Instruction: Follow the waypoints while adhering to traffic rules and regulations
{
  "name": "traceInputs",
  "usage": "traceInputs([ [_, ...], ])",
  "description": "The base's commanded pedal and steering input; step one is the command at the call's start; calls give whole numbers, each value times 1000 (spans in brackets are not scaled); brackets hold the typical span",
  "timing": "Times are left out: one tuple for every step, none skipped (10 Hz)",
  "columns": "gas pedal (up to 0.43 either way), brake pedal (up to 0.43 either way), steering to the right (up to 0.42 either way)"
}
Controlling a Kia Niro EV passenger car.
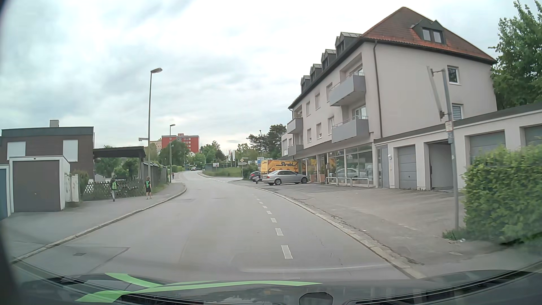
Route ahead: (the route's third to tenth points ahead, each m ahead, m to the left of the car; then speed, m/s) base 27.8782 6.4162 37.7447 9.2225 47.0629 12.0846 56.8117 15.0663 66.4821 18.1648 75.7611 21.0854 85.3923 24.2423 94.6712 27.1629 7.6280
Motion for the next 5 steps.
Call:
traceInputs([
  [79,0,-49],
  [79,0,-49],
  [79,0,-49],
  [79,0,-49],
  [79,0,-48],
])
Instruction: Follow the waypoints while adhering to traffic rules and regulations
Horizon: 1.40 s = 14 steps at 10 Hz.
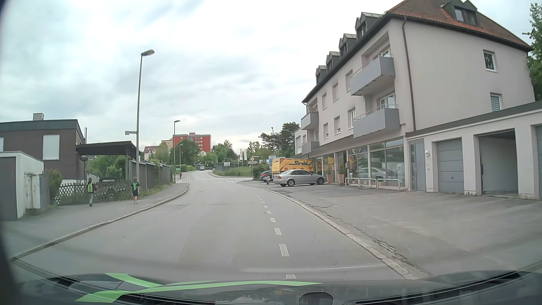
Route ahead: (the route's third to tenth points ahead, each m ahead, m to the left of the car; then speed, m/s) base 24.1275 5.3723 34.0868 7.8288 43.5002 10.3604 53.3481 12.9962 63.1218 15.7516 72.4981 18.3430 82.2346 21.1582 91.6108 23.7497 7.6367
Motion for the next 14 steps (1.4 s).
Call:
traceInputs([
  [79,0,-48],
  [79,0,-48],
  [79,0,-47],
  [79,0,-46],
  [79,0,-46],
  [79,0,-46],
  [79,0,-46],
  [79,0,-46],
  [79,0,-46],
  [79,0,-46],
  [79,0,-46],
  [79,0,-46],
  [79,0,-46],
  [79,0,-46],
])
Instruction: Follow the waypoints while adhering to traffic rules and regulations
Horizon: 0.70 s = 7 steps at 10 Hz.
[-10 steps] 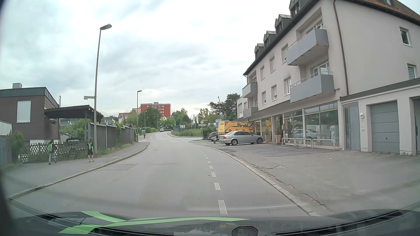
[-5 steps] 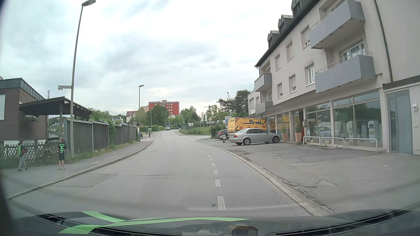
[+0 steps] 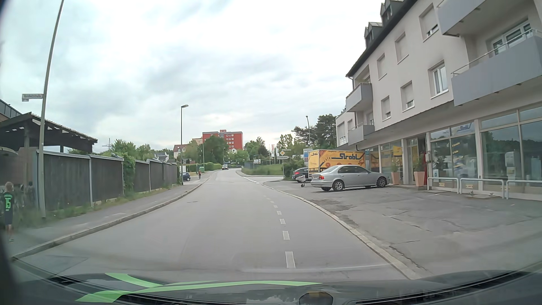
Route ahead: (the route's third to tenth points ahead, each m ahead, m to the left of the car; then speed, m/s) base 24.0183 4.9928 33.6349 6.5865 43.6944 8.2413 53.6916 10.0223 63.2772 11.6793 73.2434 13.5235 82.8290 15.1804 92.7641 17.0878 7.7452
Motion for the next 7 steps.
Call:
traceInputs([
  [79,0,-46],
  [79,0,-45],
  [87,0,-45],
  [87,0,-44],
  [87,0,-44],
  [98,0,-43],
  [98,0,-42],
])
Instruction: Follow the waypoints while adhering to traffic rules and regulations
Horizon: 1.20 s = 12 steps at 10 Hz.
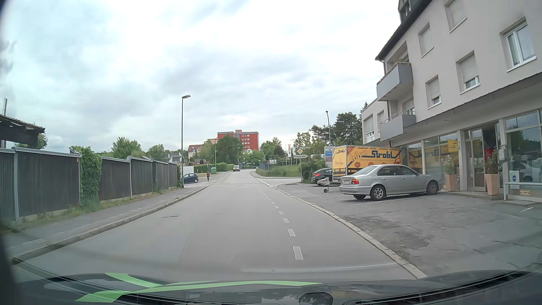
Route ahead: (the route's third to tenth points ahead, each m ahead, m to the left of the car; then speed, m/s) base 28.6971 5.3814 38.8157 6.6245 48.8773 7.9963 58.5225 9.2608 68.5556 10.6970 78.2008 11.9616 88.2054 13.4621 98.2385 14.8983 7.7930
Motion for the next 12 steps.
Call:
traceInputs([
  [98,0,-41],
  [98,0,-40],
  [98,0,-39],
  [98,0,-37],
  [98,0,-37],
  [98,0,-37],
  [98,0,-37],
  [98,0,-36],
  [98,0,-36],
  [98,0,-36],
  [98,0,-36],
  [98,0,-36],
])
